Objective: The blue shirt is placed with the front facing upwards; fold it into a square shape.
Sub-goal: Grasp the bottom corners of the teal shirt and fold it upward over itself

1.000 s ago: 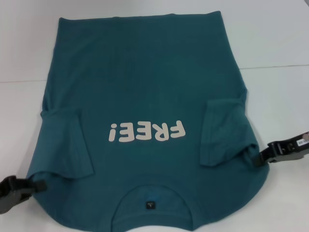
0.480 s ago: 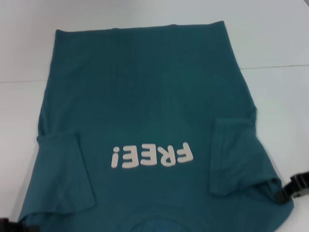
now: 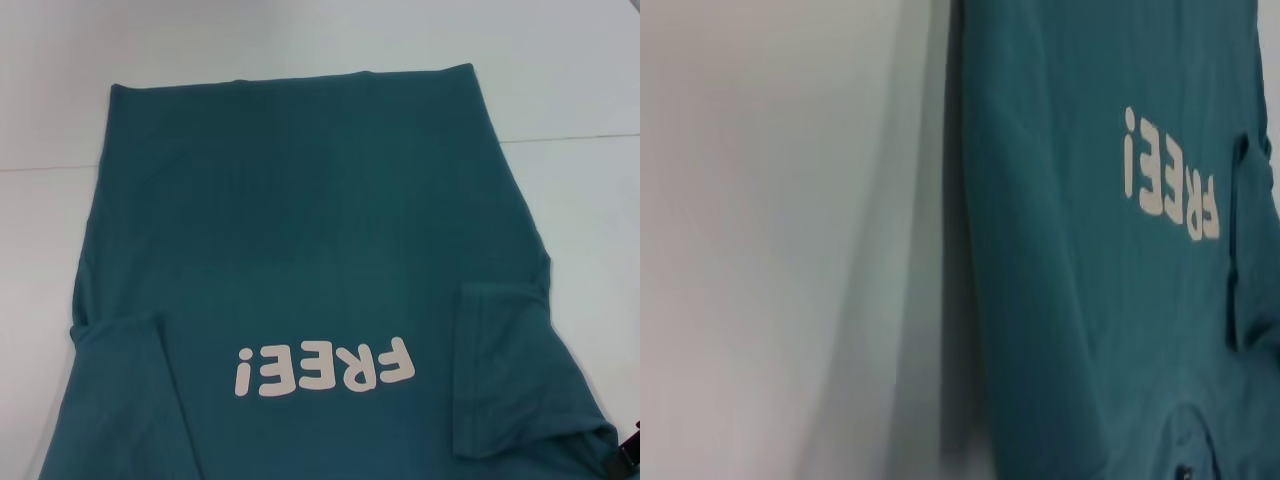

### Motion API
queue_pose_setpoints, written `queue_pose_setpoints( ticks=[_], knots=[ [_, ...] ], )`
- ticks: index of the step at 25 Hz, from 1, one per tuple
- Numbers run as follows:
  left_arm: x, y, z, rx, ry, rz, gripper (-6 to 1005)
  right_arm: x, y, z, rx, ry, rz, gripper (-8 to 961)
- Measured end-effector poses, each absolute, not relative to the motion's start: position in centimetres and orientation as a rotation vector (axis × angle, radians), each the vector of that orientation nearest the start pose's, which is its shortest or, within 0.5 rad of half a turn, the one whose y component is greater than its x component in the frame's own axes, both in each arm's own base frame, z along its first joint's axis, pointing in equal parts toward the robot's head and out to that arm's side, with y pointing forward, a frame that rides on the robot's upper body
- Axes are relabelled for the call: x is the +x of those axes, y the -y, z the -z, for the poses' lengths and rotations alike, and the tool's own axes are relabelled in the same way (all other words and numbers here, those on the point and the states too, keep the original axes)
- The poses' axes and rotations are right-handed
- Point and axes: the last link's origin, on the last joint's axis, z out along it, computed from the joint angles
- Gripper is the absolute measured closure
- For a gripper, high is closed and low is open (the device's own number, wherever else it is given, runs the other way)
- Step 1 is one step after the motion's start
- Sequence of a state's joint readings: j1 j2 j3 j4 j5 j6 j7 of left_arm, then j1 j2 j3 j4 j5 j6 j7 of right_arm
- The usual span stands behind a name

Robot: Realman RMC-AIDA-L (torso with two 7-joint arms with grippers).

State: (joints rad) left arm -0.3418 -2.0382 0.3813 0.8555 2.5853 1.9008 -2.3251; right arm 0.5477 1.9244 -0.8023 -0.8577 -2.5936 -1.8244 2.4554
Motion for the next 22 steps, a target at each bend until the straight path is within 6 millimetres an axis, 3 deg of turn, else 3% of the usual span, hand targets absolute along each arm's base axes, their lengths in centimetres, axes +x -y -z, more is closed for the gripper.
queue_pose_setpoints(
  ticks=[4,10,13,14,15,18,22],
  knots=[
    [-35.1,-22.7,-5.5,2.199,-2.244,-0.362,950,31.2,-30.3,-6.5,-2.402,-1.906,0.245,913],
    [-32.8,-27.7,-5.6,2.213,-2.209,-0.529,951,28.8,-33.8,-6.9,-2.366,-1.864,-0.220,912],
    [-31.8,-30.9,-5.2,2.237,-2.242,-0.579,951,28.7,-35.0,-6.5,-2.313,-1.863,-0.296,911],
    [-31.8,-30.9,-5.2,2.237,-2.242,-0.579,951,28.8,-35.6,-6.3,-2.280,-1.864,-0.319,911],
    [-31.0,-33.8,-4.6,2.278,-2.289,-0.616,951,28.9,-36.0,-6.2,-2.250,-1.867,-0.332,911],
    [-30.2,-35.9,-4.0,2.320,-2.319,-0.651,951,29.3,-38.3,-5.5,-2.119,-1.850,-0.362,910],
    [-29.1,-38.9,-2.9,2.407,-2.364,-0.696,950,29.3,-39.8,-4.9,-2.044,-1.813,-0.381,910]
  ],
)
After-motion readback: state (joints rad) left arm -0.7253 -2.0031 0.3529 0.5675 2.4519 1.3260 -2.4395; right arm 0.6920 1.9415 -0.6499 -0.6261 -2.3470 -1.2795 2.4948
